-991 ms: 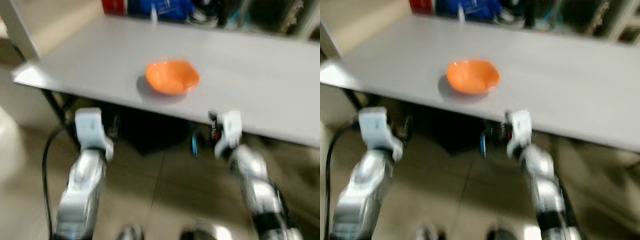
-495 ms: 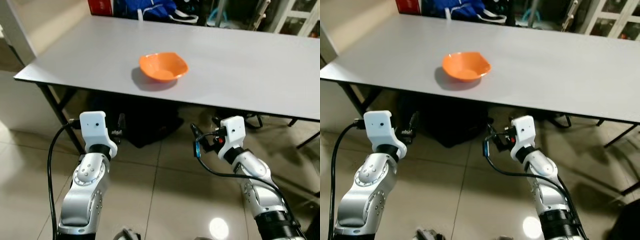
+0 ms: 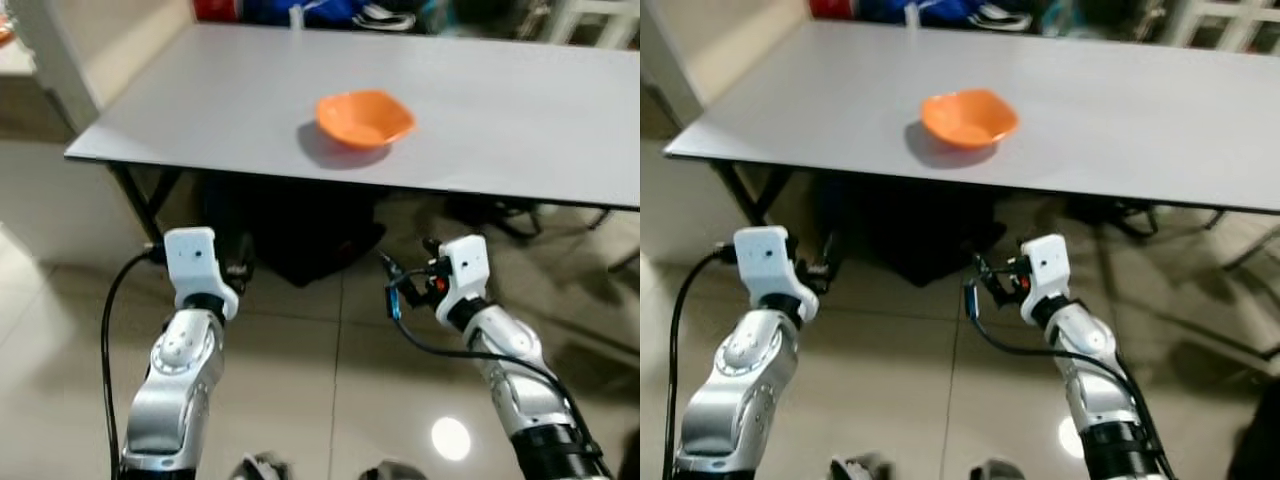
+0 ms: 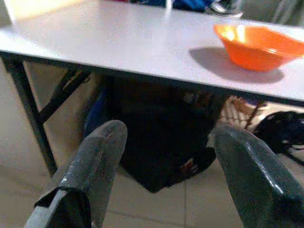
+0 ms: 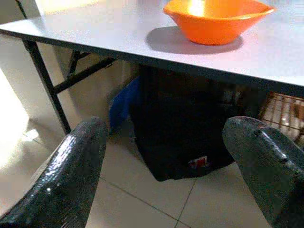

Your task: Setting the table

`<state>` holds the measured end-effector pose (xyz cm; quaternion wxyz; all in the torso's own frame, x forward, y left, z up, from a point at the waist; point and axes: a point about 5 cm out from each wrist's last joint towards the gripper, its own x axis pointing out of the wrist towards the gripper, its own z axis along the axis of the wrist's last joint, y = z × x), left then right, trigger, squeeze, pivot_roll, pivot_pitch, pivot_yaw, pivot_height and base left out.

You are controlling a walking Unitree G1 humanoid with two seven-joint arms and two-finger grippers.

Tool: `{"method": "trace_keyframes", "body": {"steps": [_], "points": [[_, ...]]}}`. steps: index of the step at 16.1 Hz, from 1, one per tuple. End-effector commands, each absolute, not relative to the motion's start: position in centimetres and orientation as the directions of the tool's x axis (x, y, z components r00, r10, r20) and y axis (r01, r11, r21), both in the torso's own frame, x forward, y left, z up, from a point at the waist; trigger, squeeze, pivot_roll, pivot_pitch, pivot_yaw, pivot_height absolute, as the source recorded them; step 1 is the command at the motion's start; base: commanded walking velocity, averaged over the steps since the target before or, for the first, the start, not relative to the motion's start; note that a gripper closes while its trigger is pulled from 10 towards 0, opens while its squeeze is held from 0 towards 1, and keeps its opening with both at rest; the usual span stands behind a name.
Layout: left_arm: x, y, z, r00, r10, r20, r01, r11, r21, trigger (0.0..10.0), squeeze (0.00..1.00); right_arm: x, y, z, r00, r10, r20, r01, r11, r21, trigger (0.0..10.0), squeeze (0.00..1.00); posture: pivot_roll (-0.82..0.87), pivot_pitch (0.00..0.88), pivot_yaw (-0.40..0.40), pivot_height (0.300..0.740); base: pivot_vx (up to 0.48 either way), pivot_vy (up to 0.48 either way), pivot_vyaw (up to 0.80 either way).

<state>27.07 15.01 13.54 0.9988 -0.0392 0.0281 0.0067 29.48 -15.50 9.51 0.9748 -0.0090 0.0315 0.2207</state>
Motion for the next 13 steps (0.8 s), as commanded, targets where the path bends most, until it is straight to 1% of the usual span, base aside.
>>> {"method": "trace_keyframes", "body": {"steps": [1,13], "points": [[26.90,15.53,13.37,0.998,0.013,-0.067,-0.018,0.998,-0.066,10.0,0.00,29.41,-15.05,9.72,0.893,0.447,-0.056,-0.448,0.894,-0.006,10.0,0.00,-0.10,0.090,-0.002,0.740,0.000,0.480,0.00],[27.09,15.40,13.47,0.999,-0.011,-0.052,0.007,0.997,-0.072,10.0,0.00,28.85,-14.97,9.63,0.889,0.454,-0.062,-0.456,0.890,-0.014,10.0,0.00,-0.11,0.105,0.001,0.740,0.000,0.480,0.00]]}}
